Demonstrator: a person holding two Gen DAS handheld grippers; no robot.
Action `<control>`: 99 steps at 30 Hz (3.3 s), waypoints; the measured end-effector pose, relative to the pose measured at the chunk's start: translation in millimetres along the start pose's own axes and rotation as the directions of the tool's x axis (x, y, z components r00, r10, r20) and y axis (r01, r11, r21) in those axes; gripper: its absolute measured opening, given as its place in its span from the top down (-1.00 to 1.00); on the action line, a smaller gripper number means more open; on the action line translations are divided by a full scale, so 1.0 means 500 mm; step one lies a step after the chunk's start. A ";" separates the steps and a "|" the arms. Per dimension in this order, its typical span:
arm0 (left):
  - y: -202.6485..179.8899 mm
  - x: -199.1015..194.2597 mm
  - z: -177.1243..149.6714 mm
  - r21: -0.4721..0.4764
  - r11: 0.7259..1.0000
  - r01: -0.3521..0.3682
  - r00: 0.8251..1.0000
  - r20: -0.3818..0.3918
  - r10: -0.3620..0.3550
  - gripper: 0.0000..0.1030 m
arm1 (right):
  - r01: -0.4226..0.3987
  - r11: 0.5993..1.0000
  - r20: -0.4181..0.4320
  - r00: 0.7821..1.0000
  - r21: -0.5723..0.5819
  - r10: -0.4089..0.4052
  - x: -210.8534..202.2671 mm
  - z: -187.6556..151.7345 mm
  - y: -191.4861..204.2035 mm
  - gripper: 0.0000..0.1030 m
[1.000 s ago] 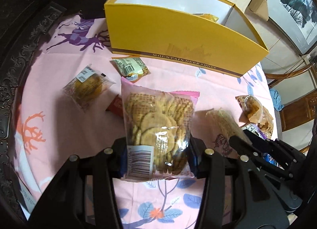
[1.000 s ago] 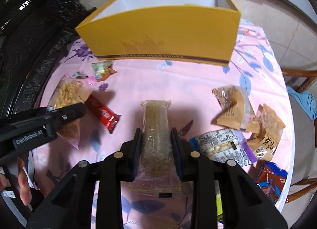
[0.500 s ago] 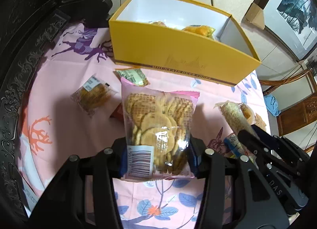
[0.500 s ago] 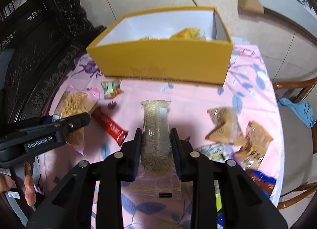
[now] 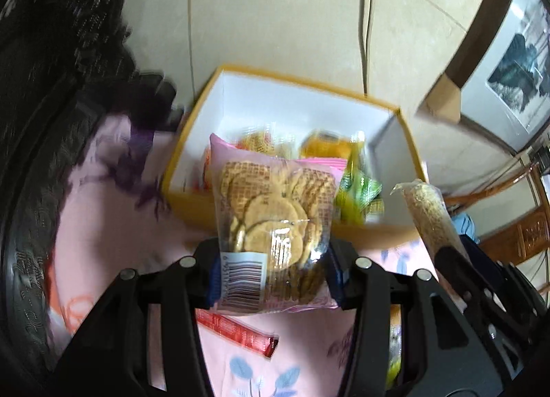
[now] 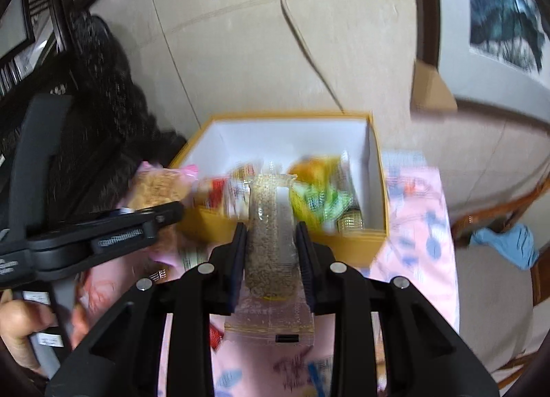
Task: Organize snacks
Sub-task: 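Carry both snacks into the yellow box and open both tools, then grasp the brown paper snack bag with the right tool while the left tool grasps the red chocolate bar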
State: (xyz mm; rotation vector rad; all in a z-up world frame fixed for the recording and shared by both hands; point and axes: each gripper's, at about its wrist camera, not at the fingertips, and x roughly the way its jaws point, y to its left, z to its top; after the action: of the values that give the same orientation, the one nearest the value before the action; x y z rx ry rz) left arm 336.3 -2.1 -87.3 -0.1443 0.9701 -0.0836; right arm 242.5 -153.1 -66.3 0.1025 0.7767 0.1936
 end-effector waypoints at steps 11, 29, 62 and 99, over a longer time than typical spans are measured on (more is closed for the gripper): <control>-0.023 0.023 0.119 0.027 0.999 -0.017 0.999 0.035 0.016 0.07 | 0.005 0.999 0.062 0.998 -0.033 -0.002 0.032 0.127 0.015 0.43; 0.019 0.020 0.161 -0.024 0.997 -0.073 0.994 0.079 0.075 -0.85 | 0.046 0.997 0.046 0.998 0.067 -0.049 0.067 0.155 -0.048 -0.88; 0.189 0.048 -0.263 -0.100 0.980 -0.171 0.959 -0.244 0.142 -0.86 | 0.182 0.981 -0.465 0.875 0.065 -0.132 0.218 -0.257 -0.223 -0.97; 0.112 0.193 -0.291 -0.184 0.950 -0.252 0.931 -0.316 0.186 0.55 | 0.102 0.994 -0.417 0.906 0.031 -0.080 0.174 -0.315 -0.110 -0.09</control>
State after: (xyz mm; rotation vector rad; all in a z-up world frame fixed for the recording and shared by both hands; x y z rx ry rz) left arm 270.8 27.7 -256.0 -0.2315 1.2888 0.2177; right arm 199.8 -185.2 -246.6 0.0746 1.2108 0.1058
